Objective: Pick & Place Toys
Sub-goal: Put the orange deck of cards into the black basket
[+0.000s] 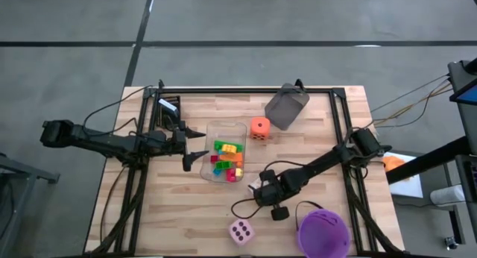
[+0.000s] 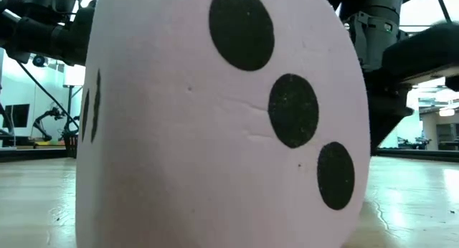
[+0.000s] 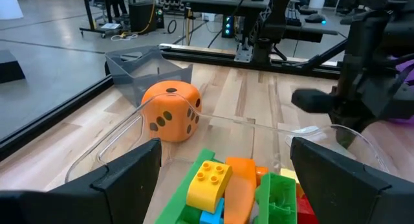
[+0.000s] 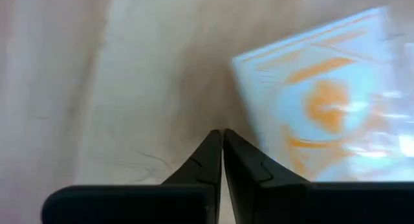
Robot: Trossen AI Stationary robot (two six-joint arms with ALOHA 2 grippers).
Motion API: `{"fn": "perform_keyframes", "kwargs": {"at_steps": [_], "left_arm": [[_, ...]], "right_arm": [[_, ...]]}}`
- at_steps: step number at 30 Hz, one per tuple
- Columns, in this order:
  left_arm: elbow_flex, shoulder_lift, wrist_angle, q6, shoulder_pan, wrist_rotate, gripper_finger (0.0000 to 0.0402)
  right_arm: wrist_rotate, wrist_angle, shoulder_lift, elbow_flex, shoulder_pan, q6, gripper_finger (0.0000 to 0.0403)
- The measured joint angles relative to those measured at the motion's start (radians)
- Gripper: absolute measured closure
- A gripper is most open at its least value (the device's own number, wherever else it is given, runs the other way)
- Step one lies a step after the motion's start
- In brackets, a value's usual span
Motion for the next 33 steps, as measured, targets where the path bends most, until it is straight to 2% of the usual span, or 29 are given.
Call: {"fn": "perform_keyframes", "kwargs": {"at_steps": [7, 12, 15, 20, 33], "left_arm": [[0.0, 0.0, 0.0, 0.0, 0.0, 0.0, 0.0056], [0.0, 0.0, -0.001, 0.0, 0.0, -0.003, 0.0056], [0.0, 0.0, -0.001, 0.0, 0.001, -0.004, 0.0056], [0.0, 0.0, -0.002, 0.0, 0.001, -0.004, 0.0056], [0.0, 0.0, -0.002, 0.001, 0.001, -0.007, 0.0056]], "right_arm": [[0.185, -0.004, -0.036, 0.032, 0.045, -0.016, 0.0385], [0.208, -0.005, -0.029, 0.029, 0.049, -0.011, 0.0385], [0.256, -0.006, -0.007, 0.029, 0.05, -0.011, 0.0385], [0.255, -0.006, 0.012, 0.031, 0.051, -0.012, 0.0385], [0.156, -0.006, 0.009, 0.031, 0.05, 0.0, 0.0385]]}}
